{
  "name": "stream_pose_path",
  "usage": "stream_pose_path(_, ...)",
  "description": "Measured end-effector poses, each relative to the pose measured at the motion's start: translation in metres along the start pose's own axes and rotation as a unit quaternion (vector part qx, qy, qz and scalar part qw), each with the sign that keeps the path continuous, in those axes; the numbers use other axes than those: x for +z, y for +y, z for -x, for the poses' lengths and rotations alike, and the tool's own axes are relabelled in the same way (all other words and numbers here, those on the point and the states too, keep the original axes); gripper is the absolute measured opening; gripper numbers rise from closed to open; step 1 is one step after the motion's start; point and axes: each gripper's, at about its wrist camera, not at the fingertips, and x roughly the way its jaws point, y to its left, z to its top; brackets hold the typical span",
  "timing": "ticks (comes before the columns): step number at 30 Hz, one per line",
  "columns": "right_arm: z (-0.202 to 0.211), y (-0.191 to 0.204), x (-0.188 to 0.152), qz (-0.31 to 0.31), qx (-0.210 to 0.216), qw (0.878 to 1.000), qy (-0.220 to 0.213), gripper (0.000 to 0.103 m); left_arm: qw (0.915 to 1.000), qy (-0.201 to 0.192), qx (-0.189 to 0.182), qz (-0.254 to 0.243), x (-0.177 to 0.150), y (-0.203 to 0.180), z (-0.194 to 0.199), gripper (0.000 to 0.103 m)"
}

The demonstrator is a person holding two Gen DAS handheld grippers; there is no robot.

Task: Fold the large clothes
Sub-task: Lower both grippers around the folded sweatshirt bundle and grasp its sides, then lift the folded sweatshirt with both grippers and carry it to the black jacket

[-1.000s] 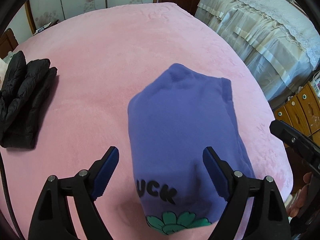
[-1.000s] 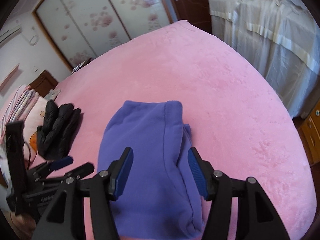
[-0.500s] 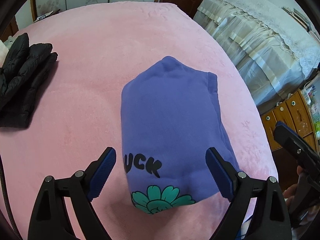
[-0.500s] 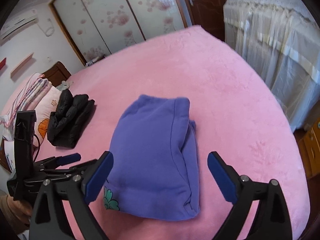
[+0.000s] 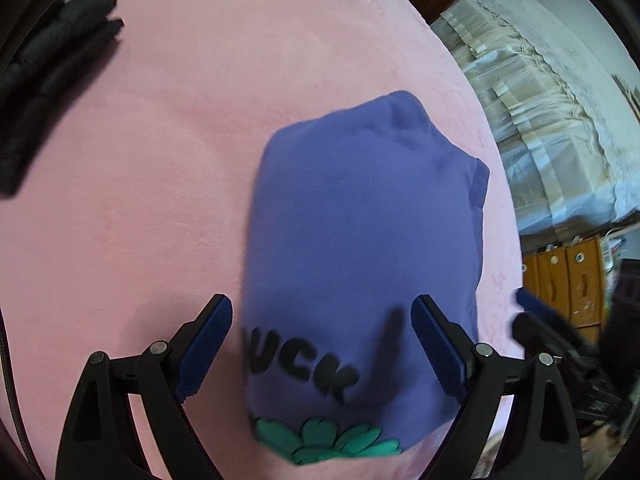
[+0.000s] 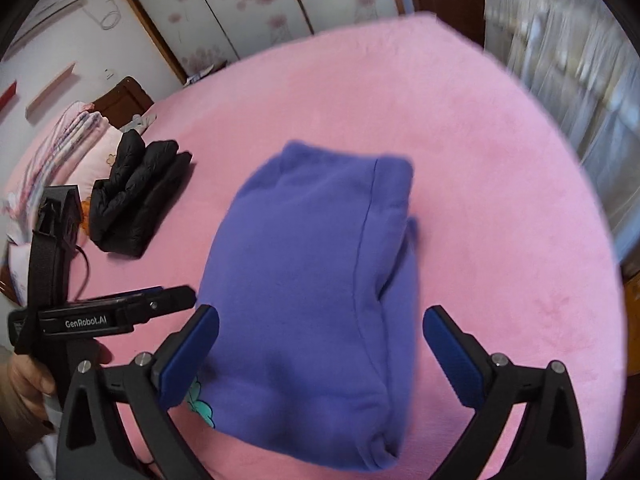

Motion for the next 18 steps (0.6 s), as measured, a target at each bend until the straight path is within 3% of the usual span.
stream_pose_path(3,-0.026,-0.023,0.004,-0.045,0.021,0.998,0.034,0.102,0.9993,0.027,-0.023,0.013,0.007,0.005,-0.021,0.09)
stream_pose_path(8,-0.063,-0.054,0.002,-0.077,0.035,0.994,0.076,0.102,0.9974,0.045,-0.053,0.02,0.011,0.013,-0.042,0.101)
stream_pose_path(12,-0.087,-0.073,-0.002,-0.104,0.094,0.984,0.11,0.102,0.9938,0.068,-0.082,0.03,0.011,0.024,-0.054,0.103)
stream_pose_path(18,-0.103,-0.089,-0.01,-0.12,0.159,0.972,0.123,0.103,0.989,0.102,-0.107,-0.011,0.01,0.023,-0.059,0.103)
